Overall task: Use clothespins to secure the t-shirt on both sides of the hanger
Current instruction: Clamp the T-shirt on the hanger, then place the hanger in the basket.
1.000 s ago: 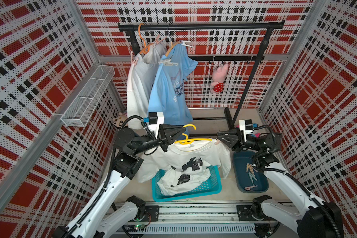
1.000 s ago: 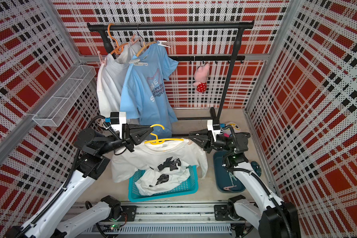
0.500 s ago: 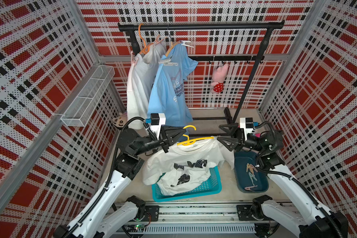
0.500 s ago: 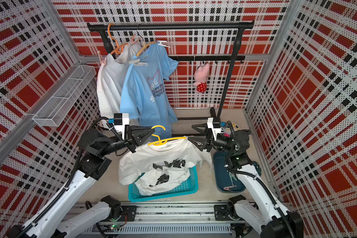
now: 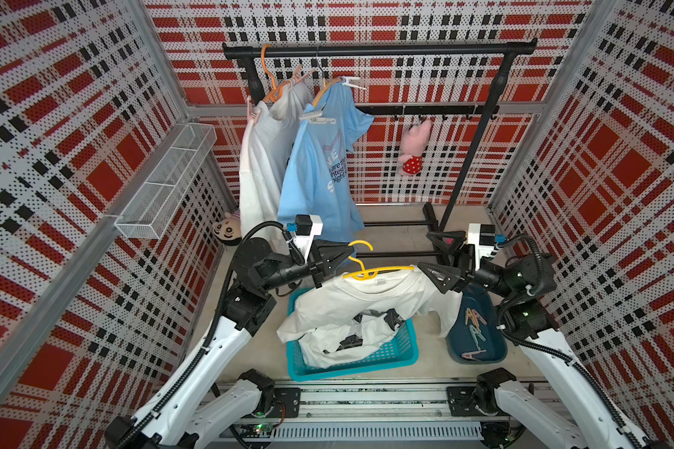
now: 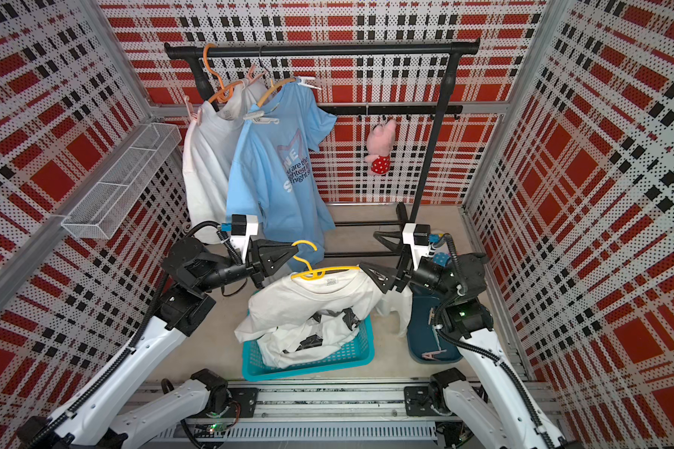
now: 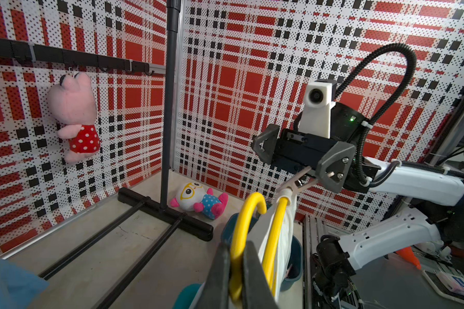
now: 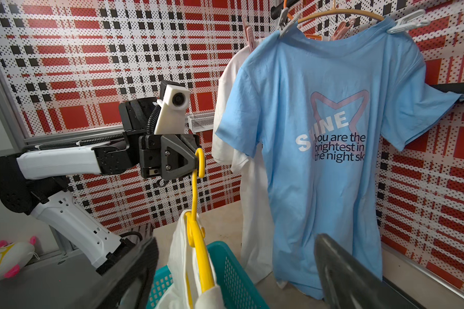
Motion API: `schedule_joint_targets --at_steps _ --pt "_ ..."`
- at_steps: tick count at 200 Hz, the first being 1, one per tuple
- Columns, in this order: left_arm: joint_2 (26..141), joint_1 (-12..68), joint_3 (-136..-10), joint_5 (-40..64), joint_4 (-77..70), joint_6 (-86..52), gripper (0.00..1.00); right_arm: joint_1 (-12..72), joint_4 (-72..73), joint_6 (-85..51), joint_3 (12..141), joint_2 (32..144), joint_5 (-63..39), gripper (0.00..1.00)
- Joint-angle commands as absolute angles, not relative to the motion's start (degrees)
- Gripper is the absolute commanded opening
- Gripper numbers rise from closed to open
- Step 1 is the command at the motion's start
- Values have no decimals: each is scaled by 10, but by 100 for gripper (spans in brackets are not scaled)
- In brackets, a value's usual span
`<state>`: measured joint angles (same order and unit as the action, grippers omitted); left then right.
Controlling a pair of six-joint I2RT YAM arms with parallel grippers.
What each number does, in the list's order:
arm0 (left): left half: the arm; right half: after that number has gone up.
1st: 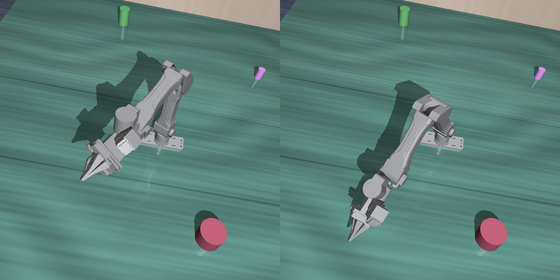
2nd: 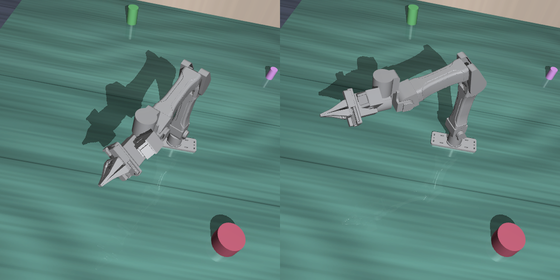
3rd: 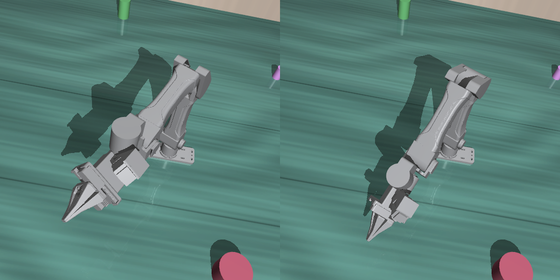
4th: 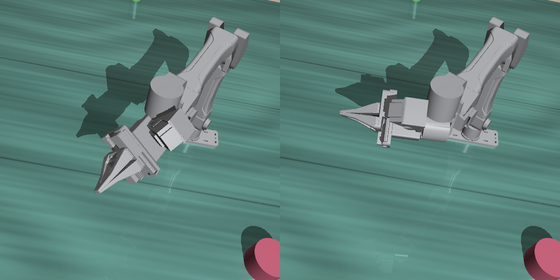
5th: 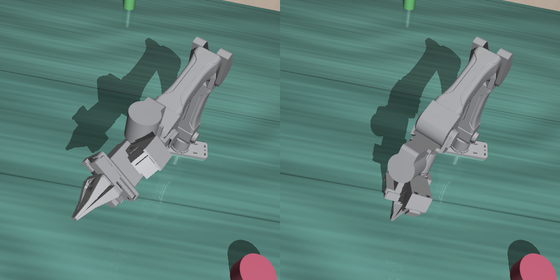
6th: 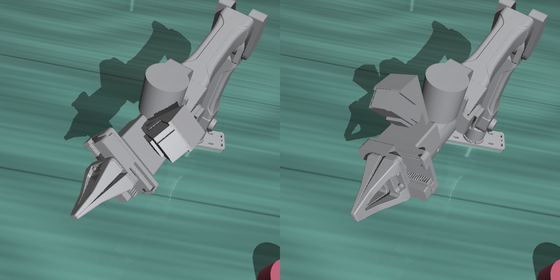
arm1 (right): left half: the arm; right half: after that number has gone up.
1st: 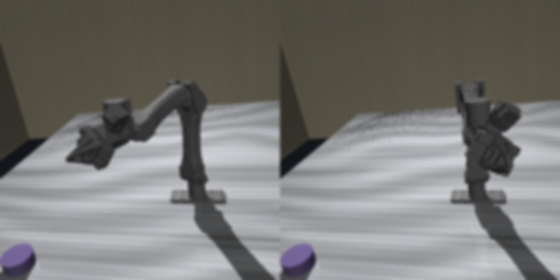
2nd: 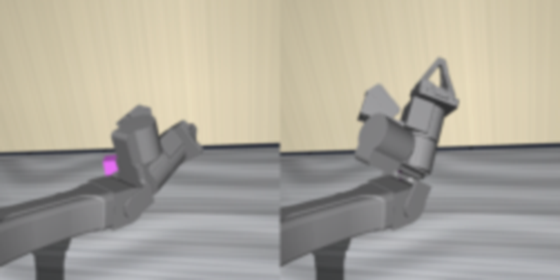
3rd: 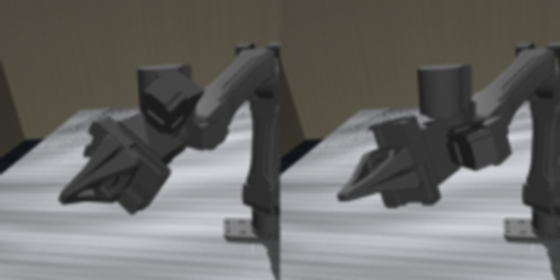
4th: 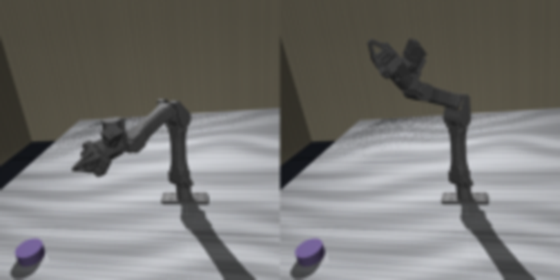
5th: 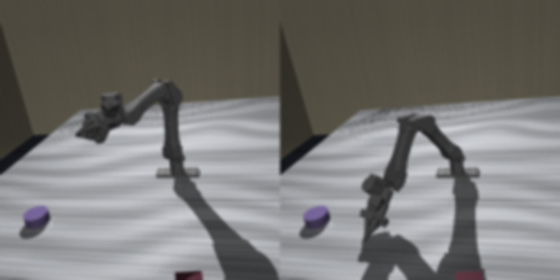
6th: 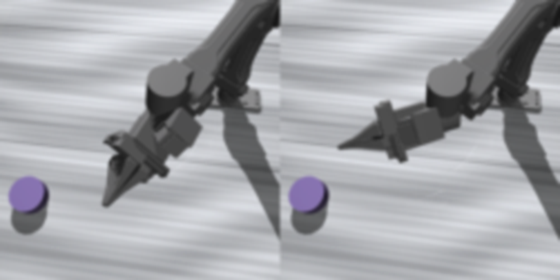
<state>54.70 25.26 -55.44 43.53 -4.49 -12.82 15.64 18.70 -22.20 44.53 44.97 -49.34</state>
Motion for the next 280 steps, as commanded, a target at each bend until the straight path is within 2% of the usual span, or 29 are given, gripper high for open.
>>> schedule_joint_targets --at_steps 1,29,53,113,158,200,227,251,261,280 --pt "548 246 -560 437 -37 -127 0 159 179 -236 434 436 -473 96" --pt "547 248 -564 427 -36 -145 0 175 209 -247 420 467 -487 94" --pt "546 248 -570 414 -31 -154 0 214 147 -168 418 488 -452 93" --pt "558 246 -570 397 -35 -176 0 237 80 -79 402 500 -394 98" --pt "563 245 -584 393 35 -137 0 237 101 -132 412 454 -368 99" --pt "566 244 -589 419 69 -136 0 237 61 -194 451 426 -331 100" --pt "561 244 -589 426 92 -148 0 237 -51 -236 498 418 -234 97" --pt "540 244 -578 439 93 -181 0 236 -180 -279 536 403 -79 90" --pt "531 243 -570 439 99 -192 0 236 -241 -310 550 400 -10 83" --pt "517 241 -549 425 115 -202 0 237 -341 -368 562 403 70 78"
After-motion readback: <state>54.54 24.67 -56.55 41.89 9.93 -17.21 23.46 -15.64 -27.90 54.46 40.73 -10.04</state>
